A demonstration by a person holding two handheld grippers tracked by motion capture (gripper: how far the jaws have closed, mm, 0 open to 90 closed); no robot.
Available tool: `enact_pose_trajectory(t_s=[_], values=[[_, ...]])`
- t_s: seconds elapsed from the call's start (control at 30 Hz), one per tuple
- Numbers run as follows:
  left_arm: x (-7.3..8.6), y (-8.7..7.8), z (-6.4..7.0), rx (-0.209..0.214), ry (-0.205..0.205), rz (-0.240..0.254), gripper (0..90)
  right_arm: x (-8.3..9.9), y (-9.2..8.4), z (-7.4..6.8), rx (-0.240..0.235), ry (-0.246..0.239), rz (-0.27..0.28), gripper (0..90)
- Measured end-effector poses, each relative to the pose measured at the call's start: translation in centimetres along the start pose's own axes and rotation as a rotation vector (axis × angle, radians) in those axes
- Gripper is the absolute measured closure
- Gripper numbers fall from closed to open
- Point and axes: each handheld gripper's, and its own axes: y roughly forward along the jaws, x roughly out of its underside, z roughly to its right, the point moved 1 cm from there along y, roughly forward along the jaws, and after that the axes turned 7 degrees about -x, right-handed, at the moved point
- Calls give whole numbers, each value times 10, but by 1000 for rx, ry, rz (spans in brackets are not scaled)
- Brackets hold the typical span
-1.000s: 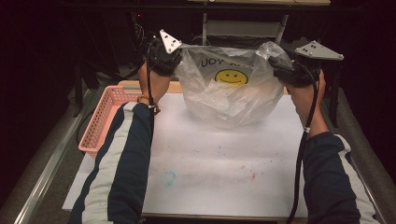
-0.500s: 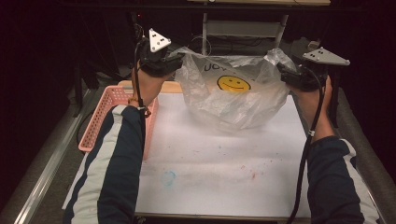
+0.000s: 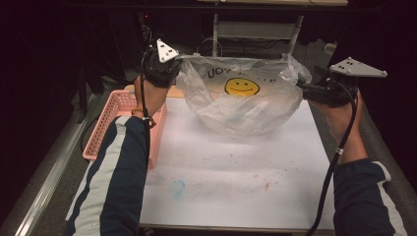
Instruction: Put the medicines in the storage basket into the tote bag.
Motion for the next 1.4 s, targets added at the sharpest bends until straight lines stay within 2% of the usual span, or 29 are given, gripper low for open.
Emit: enact_pose_trajectory(t_s=[0.1, 0.2, 0.3, 0.4, 0.43, 0.5, 0.53, 0.57, 0.6, 0.63, 0.7, 0.77, 0.83, 0.93, 0.97, 1.1, 1.17, 1.2, 1.3, 1.4], values=[[6, 6, -3, -29, -13, -26, 869, 6, -9, -6, -25, -4, 24, 280], [12, 10, -3, -4, -24, -25, 860, 14, -12, -15, -32, -30, 22, 264], [15, 10, 2, 19, -26, -19, 680, 31, -3, -27, -52, -49, -24, 248], [16, 8, 5, 29, -33, -4, 590, 52, 14, -30, -49, -33, -81, 262], [15, 7, 5, 43, -40, 4, 537, 59, 19, -28, -49, -19, -91, 296], [13, 2, 4, 68, -43, 31, 384, 70, 26, -22, -41, 11, -84, 509], [11, -2, 3, 83, -45, 49, 353, 73, 29, -17, -43, 29, -83, 534], [9, -6, 3, 96, -51, 70, 330, 76, 32, -13, -39, 41, -88, 603], [7, -9, 2, 115, -59, 88, 284, 78, 34, -9, -33, 36, -91, 658], [5, -12, 1, 134, -59, 95, 248, 80, 36, -7, -25, 46, -94, 676], [2, -17, 2, 157, -60, 103, 246, 82, 39, -2, -30, 55, -85, 789], [-1, -23, 3, 196, -52, 118, 245, 83, 41, 0, -15, 51, -97, 851], [-4, -28, 6, 216, -41, 129, 246, 82, 42, 0, -6, 56, -91, 883], [-8, -35, 11, 225, -21, 137, 245, 77, 42, -1, 10, 37, -85, 895], [-9, -36, 14, 220, -11, 128, 246, 75, 41, -2, 15, 37, -79, 896], [0, -38, 35, 211, 99, 93, 214, 68, 41, -8, 32, 19, -70, 900], [7, -39, 45, 177, 154, 82, 213, 67, 42, -11, 37, 6, -74, 900], [11, -41, 47, 169, 160, 86, 211, 67, 42, -11, 34, 5, -78, 900], [23, -44, 47, 171, 139, 92, 190, 69, 42, -11, 32, 5, -86, 898], [37, -46, 46, 141, 135, 100, 190, 72, 41, -12, 27, 7, -84, 892]])
